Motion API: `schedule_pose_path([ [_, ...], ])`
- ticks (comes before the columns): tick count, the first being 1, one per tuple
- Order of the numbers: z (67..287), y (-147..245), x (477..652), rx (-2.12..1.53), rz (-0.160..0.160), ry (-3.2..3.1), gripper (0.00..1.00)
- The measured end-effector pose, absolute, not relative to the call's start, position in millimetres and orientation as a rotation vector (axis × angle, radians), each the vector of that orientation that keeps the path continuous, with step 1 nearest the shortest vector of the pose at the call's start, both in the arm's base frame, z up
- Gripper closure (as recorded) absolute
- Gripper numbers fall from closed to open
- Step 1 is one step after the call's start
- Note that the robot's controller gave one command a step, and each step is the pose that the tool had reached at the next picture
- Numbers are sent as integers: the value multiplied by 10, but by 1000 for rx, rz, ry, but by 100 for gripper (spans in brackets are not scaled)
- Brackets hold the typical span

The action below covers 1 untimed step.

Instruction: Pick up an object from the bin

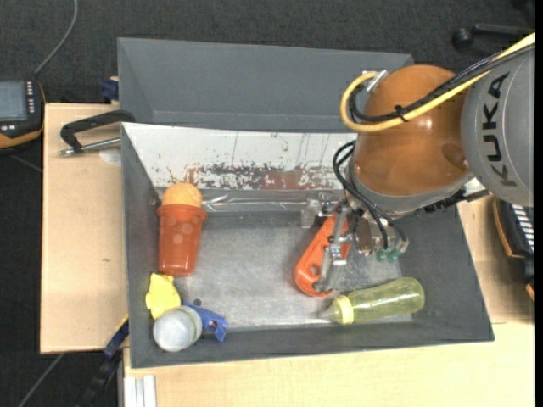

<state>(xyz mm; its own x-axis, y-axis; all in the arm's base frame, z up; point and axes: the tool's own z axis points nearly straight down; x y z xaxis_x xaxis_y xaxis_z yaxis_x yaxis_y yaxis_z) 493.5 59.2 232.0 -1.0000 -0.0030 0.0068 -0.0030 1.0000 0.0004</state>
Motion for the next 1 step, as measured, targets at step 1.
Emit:
schedule_pose_path([
  [1, 2348, 592, 4940, 3, -2, -3140, 0],
])
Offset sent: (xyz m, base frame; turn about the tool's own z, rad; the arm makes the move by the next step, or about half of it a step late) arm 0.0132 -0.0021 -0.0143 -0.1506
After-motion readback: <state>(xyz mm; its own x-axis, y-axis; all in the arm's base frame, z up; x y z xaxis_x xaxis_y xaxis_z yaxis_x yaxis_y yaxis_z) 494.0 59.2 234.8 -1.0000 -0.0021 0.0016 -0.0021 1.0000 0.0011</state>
